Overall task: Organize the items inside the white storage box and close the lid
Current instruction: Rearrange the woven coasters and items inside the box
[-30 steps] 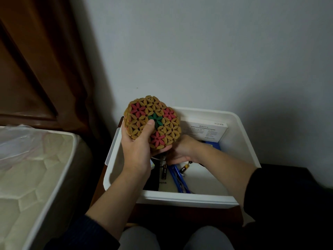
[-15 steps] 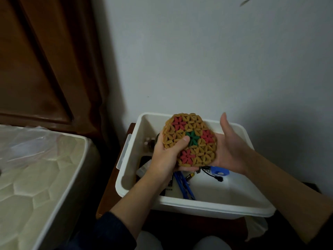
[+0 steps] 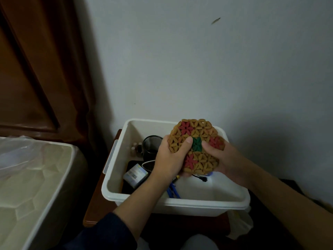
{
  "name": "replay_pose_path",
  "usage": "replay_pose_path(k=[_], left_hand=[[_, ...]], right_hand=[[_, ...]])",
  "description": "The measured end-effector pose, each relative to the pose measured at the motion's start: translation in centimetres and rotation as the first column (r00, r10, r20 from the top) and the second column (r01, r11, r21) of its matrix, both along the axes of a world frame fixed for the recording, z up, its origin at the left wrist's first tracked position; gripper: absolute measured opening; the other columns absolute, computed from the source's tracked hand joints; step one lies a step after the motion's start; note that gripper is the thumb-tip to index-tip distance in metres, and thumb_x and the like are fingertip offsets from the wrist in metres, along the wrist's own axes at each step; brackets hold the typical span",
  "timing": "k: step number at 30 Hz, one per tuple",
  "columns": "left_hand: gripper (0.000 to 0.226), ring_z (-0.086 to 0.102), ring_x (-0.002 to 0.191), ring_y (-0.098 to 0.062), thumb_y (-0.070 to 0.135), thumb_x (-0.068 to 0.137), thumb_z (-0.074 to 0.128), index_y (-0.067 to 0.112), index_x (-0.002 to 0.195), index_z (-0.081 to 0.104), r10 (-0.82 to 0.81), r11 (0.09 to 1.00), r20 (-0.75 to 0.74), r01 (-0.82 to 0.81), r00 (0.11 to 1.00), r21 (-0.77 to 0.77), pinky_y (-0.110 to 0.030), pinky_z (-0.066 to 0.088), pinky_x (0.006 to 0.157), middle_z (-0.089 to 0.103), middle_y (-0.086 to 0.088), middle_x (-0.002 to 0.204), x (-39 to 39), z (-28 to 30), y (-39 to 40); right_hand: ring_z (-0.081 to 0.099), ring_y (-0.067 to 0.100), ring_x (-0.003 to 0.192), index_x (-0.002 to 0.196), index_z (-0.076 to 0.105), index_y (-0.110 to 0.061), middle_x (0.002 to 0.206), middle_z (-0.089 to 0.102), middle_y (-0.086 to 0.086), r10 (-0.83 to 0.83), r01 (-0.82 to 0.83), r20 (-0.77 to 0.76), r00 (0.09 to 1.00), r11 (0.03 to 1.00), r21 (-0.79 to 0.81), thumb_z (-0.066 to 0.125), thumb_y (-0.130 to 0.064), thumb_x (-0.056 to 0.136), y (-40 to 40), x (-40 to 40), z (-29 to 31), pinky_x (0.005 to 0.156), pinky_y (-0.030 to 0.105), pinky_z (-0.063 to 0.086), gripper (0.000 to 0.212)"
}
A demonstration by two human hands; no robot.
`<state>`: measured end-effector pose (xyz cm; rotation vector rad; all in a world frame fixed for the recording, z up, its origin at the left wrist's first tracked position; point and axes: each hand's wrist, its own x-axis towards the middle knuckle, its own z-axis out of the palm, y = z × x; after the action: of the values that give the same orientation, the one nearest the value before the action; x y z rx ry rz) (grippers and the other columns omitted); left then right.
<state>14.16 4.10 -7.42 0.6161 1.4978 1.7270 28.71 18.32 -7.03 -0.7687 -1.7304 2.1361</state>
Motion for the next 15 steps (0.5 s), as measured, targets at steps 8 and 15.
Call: replay_pose_path(k=[8,15], left_hand=[[0.052,0.078,0.103,-0.022,0.047,0.094,0.075,0.037,0.14,0.05,-0.081,0.996,0.098,0.083,0.992,-0.013,-0.053,0.067,0.07,0.07,0.001,0.129,1.4,1.4,0.2],[0.053,0.079,0.1,-0.019,0.049,0.094,0.075,0.039,0.136,0.045,-0.272,0.959,0.0,0.271,0.962,-0.089,-0.044,0.067,0.071,0.069,0.0,0.128,-0.5,0.4,0.2]], right_hand=[[0.072,0.035,0.115,0.132,0.068,-0.016,0.127,0.073,0.015,-0.318,0.312,-0.121,0.94,0.948,-0.062,0.079,-0.03,0.092,-1.5,-0.3,1.0,0.089,0.051,0.062,0.044],[0.07,0.04,0.117,0.137,0.062,-0.015,0.13,0.071,0.015,-0.033,0.029,0.079,0.996,0.998,0.054,0.087,-0.024,0.084,1.5,1.4,2.4,0.093,0.061,0.058,0.059]])
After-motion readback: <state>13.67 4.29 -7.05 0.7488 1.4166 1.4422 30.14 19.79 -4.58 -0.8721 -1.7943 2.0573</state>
